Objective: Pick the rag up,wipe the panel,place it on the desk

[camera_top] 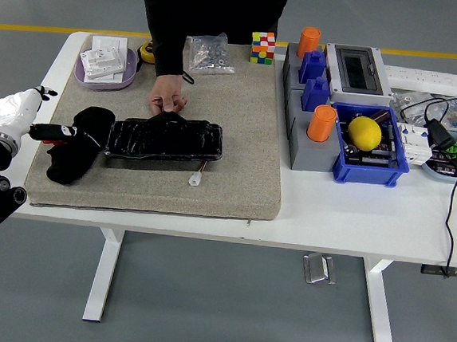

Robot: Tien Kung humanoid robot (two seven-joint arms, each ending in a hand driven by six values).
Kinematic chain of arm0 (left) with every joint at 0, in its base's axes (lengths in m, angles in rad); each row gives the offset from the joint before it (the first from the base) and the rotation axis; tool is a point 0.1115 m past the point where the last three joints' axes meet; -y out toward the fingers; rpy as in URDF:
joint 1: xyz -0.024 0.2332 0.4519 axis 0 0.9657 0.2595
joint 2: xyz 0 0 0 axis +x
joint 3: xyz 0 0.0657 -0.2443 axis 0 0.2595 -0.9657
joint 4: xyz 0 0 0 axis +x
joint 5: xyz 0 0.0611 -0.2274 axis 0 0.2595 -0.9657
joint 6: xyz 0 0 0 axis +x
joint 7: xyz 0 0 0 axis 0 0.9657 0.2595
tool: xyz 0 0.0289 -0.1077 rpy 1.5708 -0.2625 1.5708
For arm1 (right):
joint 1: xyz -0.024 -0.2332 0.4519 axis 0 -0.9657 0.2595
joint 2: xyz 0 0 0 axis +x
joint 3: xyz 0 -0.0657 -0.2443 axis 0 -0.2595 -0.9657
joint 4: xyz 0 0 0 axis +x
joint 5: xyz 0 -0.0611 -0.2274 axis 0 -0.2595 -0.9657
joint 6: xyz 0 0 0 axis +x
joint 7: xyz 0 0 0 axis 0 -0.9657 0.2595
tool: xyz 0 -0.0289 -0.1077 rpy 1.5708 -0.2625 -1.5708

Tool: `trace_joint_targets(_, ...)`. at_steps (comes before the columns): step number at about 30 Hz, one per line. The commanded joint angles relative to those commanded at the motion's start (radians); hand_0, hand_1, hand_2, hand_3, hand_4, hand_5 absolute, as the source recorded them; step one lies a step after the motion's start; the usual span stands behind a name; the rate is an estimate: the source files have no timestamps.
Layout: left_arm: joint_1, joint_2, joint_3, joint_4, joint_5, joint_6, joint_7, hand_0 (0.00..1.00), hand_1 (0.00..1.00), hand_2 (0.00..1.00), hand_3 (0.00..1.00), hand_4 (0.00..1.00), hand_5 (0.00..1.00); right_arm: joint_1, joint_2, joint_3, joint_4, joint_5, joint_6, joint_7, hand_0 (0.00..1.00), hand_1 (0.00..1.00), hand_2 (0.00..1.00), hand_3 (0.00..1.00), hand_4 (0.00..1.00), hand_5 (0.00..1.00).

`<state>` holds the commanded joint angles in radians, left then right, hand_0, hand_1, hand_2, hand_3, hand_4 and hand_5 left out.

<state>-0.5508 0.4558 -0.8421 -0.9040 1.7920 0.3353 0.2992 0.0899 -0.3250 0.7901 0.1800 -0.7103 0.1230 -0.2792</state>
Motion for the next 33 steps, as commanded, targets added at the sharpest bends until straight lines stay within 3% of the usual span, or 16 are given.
trace_joint_targets(5, 0.017, 0.009, -0.040, -0.045, -0.014, 0.007, -0.001, 0.587, 0.782, 0.805, 0.802, 0.965, 0.484, -0.001, 0.001, 0.007, 0.000, -0.005, 0.000, -0.002, 0.758, 0.701, 0.713, 0.592, 0.914, 0.575)
trace_joint_targets(16, 0.078, 0.025, -0.225, -0.232, -0.067, 0.028, -0.006, 0.574, 0.766, 0.788, 0.790, 0.958, 0.481, -0.003, 0.003, 0.010, 0.000, -0.004, -0.001, -0.003, 0.757, 0.700, 0.714, 0.592, 0.913, 0.575)
trace_joint_targets(28, 0.118, 0.013, -0.328, -0.349, -0.139, 0.036, -0.020, 0.556, 0.738, 0.776, 0.777, 0.931, 0.456, -0.005, 0.006, 0.012, 0.000, -0.002, -0.002, -0.004, 0.758, 0.700, 0.714, 0.591, 0.912, 0.575)
trace_joint_targets(33, 0.138, -0.005, -0.361, -0.382, -0.210, 0.064, -0.058, 0.546, 0.734, 0.770, 0.778, 0.926, 0.451, -0.009, 0.012, 0.016, 0.000, -0.006, -0.004, -0.003, 0.758, 0.700, 0.714, 0.592, 0.912, 0.575)
